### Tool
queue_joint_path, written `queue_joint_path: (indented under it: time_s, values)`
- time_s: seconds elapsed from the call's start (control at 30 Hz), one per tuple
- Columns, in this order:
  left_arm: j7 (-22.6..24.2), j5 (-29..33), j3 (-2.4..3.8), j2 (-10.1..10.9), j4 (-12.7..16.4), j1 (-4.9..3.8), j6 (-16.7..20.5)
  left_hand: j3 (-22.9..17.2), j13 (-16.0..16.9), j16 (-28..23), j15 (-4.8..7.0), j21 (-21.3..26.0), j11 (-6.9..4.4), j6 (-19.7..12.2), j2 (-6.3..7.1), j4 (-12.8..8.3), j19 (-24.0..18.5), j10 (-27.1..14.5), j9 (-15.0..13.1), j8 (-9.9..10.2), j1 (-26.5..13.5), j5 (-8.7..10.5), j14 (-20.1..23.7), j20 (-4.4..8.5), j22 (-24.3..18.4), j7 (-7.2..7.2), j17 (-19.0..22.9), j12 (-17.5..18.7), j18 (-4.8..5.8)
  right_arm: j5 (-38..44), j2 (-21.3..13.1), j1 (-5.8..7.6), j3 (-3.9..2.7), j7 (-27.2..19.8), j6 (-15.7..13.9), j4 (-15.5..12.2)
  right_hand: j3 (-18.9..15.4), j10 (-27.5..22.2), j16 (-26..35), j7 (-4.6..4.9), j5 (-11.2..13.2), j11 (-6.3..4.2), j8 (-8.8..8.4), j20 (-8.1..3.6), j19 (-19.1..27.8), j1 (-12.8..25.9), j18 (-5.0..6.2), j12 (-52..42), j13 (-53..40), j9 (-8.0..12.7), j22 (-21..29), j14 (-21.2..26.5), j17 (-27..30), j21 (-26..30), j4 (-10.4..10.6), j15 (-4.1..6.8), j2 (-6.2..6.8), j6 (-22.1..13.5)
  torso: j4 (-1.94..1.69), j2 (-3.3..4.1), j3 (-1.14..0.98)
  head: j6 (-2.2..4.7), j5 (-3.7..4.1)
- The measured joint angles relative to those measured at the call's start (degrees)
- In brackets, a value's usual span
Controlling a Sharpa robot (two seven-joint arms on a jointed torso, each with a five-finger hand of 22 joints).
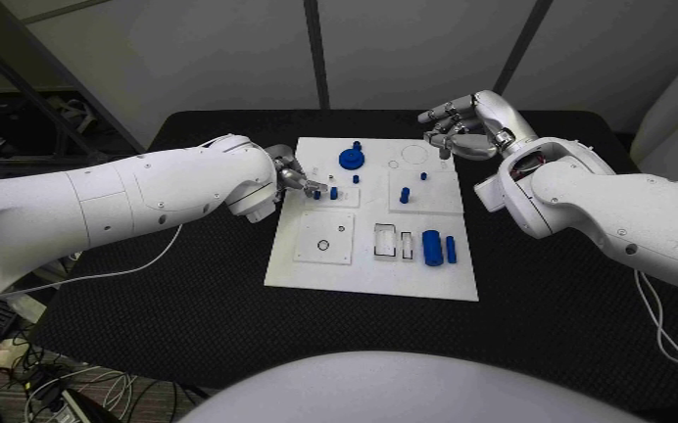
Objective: Assemble the parts on the task board
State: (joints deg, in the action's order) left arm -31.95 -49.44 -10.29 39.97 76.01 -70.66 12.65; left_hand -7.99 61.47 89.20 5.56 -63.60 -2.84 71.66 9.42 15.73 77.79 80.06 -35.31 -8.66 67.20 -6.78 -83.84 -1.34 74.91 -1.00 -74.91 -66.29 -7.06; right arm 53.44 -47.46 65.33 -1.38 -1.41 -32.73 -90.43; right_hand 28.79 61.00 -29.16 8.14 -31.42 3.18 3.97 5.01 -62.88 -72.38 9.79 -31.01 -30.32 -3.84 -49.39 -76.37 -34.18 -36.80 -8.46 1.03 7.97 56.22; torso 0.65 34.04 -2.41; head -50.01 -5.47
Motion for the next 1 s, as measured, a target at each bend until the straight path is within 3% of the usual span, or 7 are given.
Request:
queue_joint_path:
  time_s: [0.33, 0.5, 0.53, 0.57, 0.6, 0.7, 1.0]
  values:
    - [0.6, -0.2, 3.76, 0.5, 0.4, 0.01, 0.3, 1.2, -4.7, -1.5, -0.07, 4.0, 0.75, -1.4, 0.02, 1.0, -1.2, -2.8, 0.2, 1.4, 0.0, 2.73, -0.1, -0.08, 0.0, -0.65, 0.0, 4.6, -0.01, 0.0, -0.1, -0.01, 0.00, 0.0, 0.0, 0.0, 0.0, 0.0, 0.0, 0.00, 0.0, 0.00, 0.00, 0.00, 0.0, 0.0, 0.00, 0.0, 0.0, 0.0, 0.0, 0.0, 0.0, 0.0, 0.0, 0.00, 0.00, 0.0, -0.01, 0.01, 0.00, 0.00, 0.01]
    - [3.0, -0.3, 6.28, 1.1, 0.7, -0.06, 1.5, 1.6, -19.3, -13.6, -2.58, 25.7, 3.38, -7.0, -0.06, 0.5, -12.9, -15.3, 2.2, 4.6, 4.2, 3.48, 2.6, -1.73, -5.4, -3.54, 8.9, 19.8, -0.10, 0.0, -0.1, -0.01, 0.00, 0.0, 0.0, 0.0, 0.0, 0.0, 0.0, 0.00, 0.0, 0.00, 0.00, 0.00, 0.0, 0.0, 0.00, 0.0, 0.0, 0.0, 0.0, 0.0, 0.0, 0.0, 0.0, 0.00, 0.00, 0.0, -0.01, 0.01, -0.03, 0.00, 0.20]
    - [4.2, -0.3, 6.64, 1.1, 0.8, -0.14, 1.9, 1.2, -20.3, -15.9, -2.93, 27.3, 3.79, -8.0, -0.40, 0.1, -13.8, -16.8, 2.8, 4.8, 5.6, 3.48, 4.0, -2.08, -6.1, -3.87, 11.9, 21.0, -0.67, 0.0, -0.1, -0.01, 0.00, 0.0, 0.0, 0.0, 0.0, 0.0, 0.0, 0.00, 0.0, 0.00, 0.00, 0.00, 0.0, 0.0, 0.00, 0.0, 0.1, 0.1, 0.0, 0.0, 0.0, 0.0, 0.0, 0.00, 0.00, 0.0, -0.01, 0.02, -0.03, 0.00, 0.22]
    - [5.4, -0.3, 6.85, 1.0, 0.8, -0.19, 2.1, 0.8, -21.1, -18.5, -3.18, 28.4, 4.02, -8.8, -0.81, -0.9, -14.4, -18.1, 3.4, 4.9, 7.5, 3.48, 5.6, -2.31, -6.7, -4.10, 15.2, 22.1, -3.88, 0.0, -0.1, -0.01, 0.00, 0.0, 0.0, 0.0, 0.0, 0.0, 0.0, 0.00, 0.0, 0.00, 0.00, 0.00, 0.0, 0.0, 0.00, 0.0, 0.1, 0.1, 0.0, 0.0, 0.0, 0.0, 0.0, 0.00, 0.00, 0.0, -0.01, 0.02, -0.03, 0.00, 0.23]
    - [6.6, -0.3, 7.00, 0.8, 0.8, -0.23, 2.4, 0.0, -22.2, -21.9, -3.46, 29.6, 4.33, -9.5, -1.19, -2.3, -15.2, -19.4, 3.9, 4.9, 10.1, 3.48, 7.9, -2.57, -7.4, -4.55, 19.5, 23.4, -4.10, 0.0, -0.1, -0.01, 0.00, 0.0, 0.0, 0.1, 0.0, 0.0, 0.1, 0.00, 0.0, 0.00, 0.00, 0.00, 0.0, 0.0, 0.00, 0.0, 0.1, 0.1, 0.0, 0.0, 0.0, 0.0, 0.0, 0.00, 0.00, 0.0, -0.01, 0.04, -0.03, 0.00, 0.27]
    - [11.6, -0.3, 6.84, -0.6, 0.5, -0.38, 2.9, -3.5, -27.3, -35.2, -4.94, 34.0, 5.23, -10.6, -1.97, -6.1, -18.8, -22.9, 6.1, 4.9, 17.0, -1.21, 17.8, -3.56, -9.9, -5.49, 33.9, 29.6, -4.09, 0.0, 0.0, -0.01, 0.00, 0.0, 0.0, 0.2, 0.0, 0.0, 0.2, 0.00, 0.0, 0.00, 0.00, 0.00, 0.0, 0.0, 0.00, 0.0, 0.1, 0.1, 0.0, 0.0, 0.0, 0.0, 0.0, 0.00, 0.00, 0.0, 0.00, 0.06, -0.03, 0.00, 0.37]
    - [27.5, -6.8, 4.20, -4.0, -1.6, -0.63, 2.6, -7.6, -44.1, -50.0, -6.20, 41.8, 7.16, -12.3, -0.26, -8.1, -20.9, -21.9, 13.2, 4.8, 19.4, -0.87, 19.9, -5.67, -16.0, -6.44, 44.6, 46.0, -4.02, 0.0, 0.2, 0.00, 0.00, 0.0, 0.0, 0.3, 0.0, 0.0, 0.2, 0.00, 0.0, 0.00, 0.00, 0.00, 0.0, 0.0, 0.00, 0.0, 0.1, 0.1, 0.0, 0.0, 0.0, 0.0, 0.0, 0.00, 0.00, 0.0, 0.35, 0.18, 0.03, -0.01, 0.83]
